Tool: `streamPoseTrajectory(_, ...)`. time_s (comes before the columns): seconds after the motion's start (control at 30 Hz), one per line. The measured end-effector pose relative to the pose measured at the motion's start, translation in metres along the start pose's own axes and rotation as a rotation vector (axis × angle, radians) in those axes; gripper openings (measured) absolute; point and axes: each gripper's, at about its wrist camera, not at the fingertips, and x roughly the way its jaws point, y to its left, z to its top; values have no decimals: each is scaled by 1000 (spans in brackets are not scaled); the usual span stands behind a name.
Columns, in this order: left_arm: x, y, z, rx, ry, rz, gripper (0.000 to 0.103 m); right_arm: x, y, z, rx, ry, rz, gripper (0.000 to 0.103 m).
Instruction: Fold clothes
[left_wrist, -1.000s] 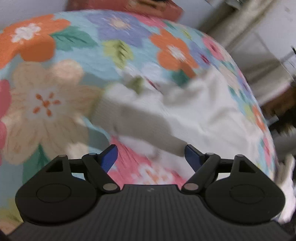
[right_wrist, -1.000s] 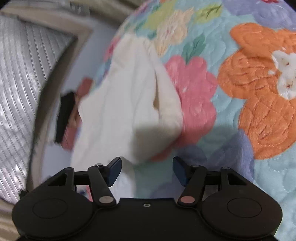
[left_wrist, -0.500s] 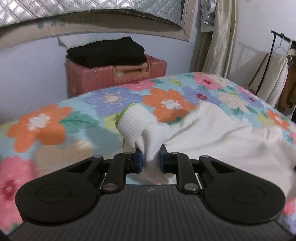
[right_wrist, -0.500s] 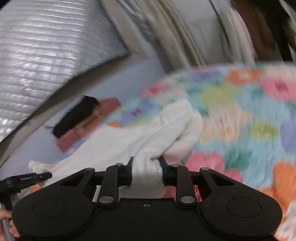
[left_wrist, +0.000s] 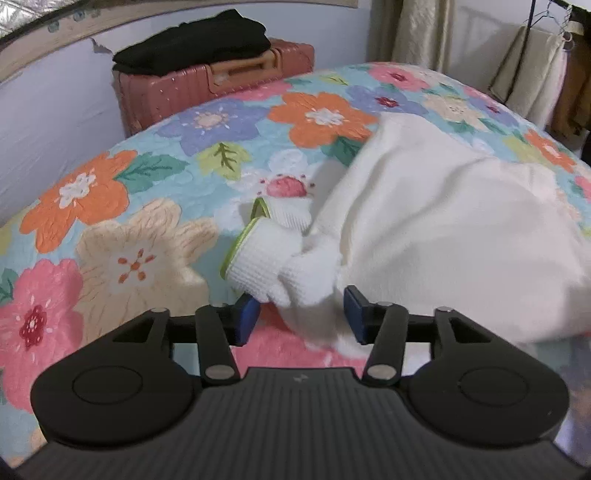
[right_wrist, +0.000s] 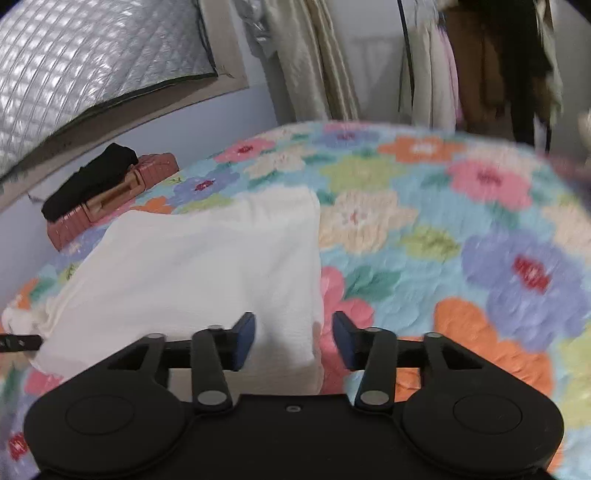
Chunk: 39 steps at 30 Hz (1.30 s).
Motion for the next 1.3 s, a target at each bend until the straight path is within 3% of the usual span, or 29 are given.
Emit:
streamPoseTrajectory(0.1, -20, 1, -6, -5, -9, -5, 72, -11, 10, -1, -26, 5, -45, 61)
streamPoseTrajectory(0.23, -43, -5, -13, 9, -7, -24, 81, -28, 26, -4, -45, 6, -67, 79)
streamPoseTrajectory(0.37, -51, -14, -22, -28, 54, -158, 81, -41, 43, -10, -17, 15, -79, 82)
streamPoseTrajectory(0.43, -54, -21, -30, -19, 74, -180, 81, -44, 51, -16, -5, 17, -77, 83)
streamPoseTrajectory(0.6, -60, -37, -46, 37, 169, -135, 82, -50, 69, -33, -19, 70, -77, 84)
streamPoseTrajectory(0.7, -73, -40, -58, 78, 138, -104, 88, -58, 79, -41, -31, 84, -102, 84)
streamPoseTrajectory(0.83, -77, -40, -70, 105, 159, -85, 88, -67, 93, -44, -48, 109, -127, 84)
streamPoseTrajectory(1.0, -87, -46, -72, 151, 135, -52, 94, -83, 107, -44, -54, 115, -113, 84)
streamPoseTrajectory(1.1, -94, -53, -74, 201, 95, -51, 103, -91, 114, -45, -61, 118, -101, 89)
streamPoseTrajectory(1.3, -101, -62, -74, 216, 90, -80, 103, -99, 120, -48, -90, 96, -125, 90)
